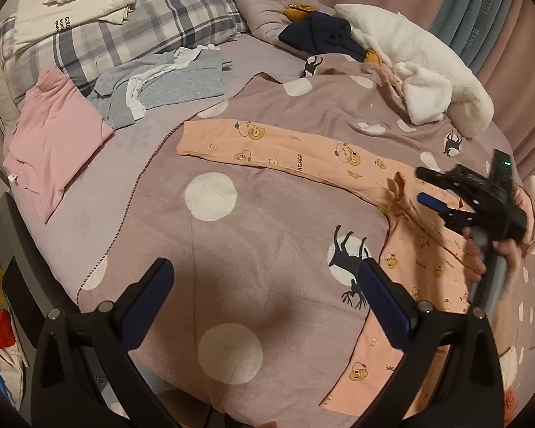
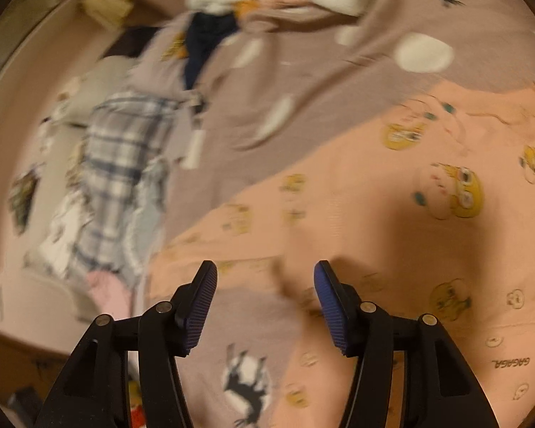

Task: Fold small clothes
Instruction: 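Move the left tool to the other sleeve cuff and grasp it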

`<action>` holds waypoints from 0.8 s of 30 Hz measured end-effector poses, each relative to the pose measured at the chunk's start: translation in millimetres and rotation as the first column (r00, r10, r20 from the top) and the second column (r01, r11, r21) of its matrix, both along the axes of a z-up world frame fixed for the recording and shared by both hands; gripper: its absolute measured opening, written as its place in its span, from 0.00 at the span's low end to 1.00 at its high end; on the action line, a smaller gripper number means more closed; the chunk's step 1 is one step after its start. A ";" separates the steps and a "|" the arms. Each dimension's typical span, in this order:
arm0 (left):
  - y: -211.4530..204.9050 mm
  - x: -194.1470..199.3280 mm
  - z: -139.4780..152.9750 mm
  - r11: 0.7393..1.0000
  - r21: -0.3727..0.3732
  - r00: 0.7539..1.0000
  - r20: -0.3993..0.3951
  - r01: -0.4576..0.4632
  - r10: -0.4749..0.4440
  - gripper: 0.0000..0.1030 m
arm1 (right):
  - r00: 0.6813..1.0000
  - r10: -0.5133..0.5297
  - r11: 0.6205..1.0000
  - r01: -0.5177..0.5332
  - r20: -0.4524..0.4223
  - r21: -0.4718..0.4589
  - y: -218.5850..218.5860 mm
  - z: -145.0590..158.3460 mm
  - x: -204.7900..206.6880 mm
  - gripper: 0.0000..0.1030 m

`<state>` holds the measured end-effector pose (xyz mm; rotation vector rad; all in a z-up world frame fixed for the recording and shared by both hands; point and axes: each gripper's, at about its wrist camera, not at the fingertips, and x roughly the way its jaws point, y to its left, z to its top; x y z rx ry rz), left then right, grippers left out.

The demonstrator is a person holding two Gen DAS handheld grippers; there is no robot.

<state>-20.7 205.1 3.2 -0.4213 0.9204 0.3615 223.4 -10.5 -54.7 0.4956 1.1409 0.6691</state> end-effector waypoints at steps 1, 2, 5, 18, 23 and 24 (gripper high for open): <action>0.9 1.9 -1.4 1.000 0.010 1.000 -0.006 -0.005 0.005 1.00 | 1.000 0.009 1.000 -0.009 0.009 0.008 2.6 2.8 -2.0 0.56; 2.6 4.6 -3.8 1.000 0.023 1.000 -0.013 -0.016 0.016 1.00 | 1.000 0.005 1.000 -0.005 0.018 0.000 1.6 5.9 -5.8 0.57; 10.7 12.5 -11.2 0.999 0.039 0.999 0.000 -0.035 0.035 1.00 | 0.998 -0.019 0.999 0.020 0.059 -0.029 -18.2 12.0 -32.2 0.65; 66.4 67.1 -77.8 0.987 -0.159 0.995 0.097 -0.022 0.038 1.00 | 0.959 -0.228 0.901 0.273 0.167 -0.337 -167.0 -12.9 -160.5 0.91; 92.8 82.8 -84.3 0.936 -0.353 0.961 0.260 0.005 0.092 1.00 | 0.897 -0.372 0.848 0.433 0.238 -0.306 -198.3 -14.4 -189.7 0.94; 98.3 86.1 -88.6 0.936 -0.352 0.960 0.251 -0.028 0.123 1.00 | 0.889 -0.379 0.837 0.447 0.255 -0.315 -201.6 -13.4 -192.8 0.94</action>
